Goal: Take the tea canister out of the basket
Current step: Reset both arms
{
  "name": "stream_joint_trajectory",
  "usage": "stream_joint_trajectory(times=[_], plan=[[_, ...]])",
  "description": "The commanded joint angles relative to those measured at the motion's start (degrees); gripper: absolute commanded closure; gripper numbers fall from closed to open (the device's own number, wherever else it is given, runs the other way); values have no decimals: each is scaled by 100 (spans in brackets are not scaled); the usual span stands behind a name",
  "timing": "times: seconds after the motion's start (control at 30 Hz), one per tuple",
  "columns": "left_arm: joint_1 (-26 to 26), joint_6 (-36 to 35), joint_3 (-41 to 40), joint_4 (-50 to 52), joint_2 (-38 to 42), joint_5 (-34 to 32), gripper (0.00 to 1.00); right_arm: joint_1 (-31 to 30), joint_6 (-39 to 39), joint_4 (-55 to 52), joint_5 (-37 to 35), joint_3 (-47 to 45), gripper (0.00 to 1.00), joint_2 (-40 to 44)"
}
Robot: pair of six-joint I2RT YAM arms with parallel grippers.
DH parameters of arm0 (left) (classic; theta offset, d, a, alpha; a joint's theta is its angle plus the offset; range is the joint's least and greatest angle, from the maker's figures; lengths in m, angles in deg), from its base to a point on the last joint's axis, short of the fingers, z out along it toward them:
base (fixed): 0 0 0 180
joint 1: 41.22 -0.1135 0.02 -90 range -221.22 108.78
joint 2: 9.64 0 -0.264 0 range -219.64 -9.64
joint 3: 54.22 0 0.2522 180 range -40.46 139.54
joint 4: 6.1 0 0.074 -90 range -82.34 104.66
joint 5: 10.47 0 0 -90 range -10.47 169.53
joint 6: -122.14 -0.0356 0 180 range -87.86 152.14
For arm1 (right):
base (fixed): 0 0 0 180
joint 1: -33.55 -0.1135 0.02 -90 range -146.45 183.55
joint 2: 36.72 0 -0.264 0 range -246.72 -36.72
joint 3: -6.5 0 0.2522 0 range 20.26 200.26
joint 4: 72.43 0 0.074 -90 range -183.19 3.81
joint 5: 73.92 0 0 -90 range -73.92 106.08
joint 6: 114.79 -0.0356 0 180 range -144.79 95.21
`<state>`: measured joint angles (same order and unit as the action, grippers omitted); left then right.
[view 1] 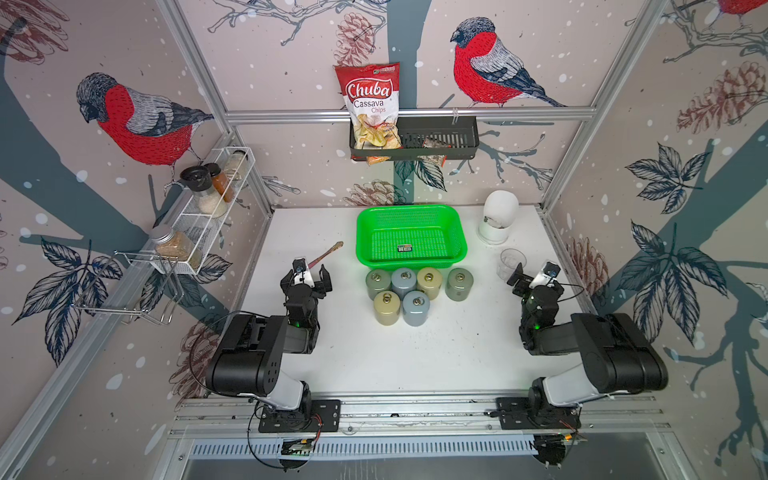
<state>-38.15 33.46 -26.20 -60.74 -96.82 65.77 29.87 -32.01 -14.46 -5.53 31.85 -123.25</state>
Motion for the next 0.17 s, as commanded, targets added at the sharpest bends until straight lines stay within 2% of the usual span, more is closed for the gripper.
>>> stream_joint_trajectory(times=[0.0,0.13], plan=[[-34,35,16,-36,-1,-14,3,-5,89,123,-131,29,0,-23],[-35,35,16,-17,16,-7,3,-7,87,118,-124,9,0,1]])
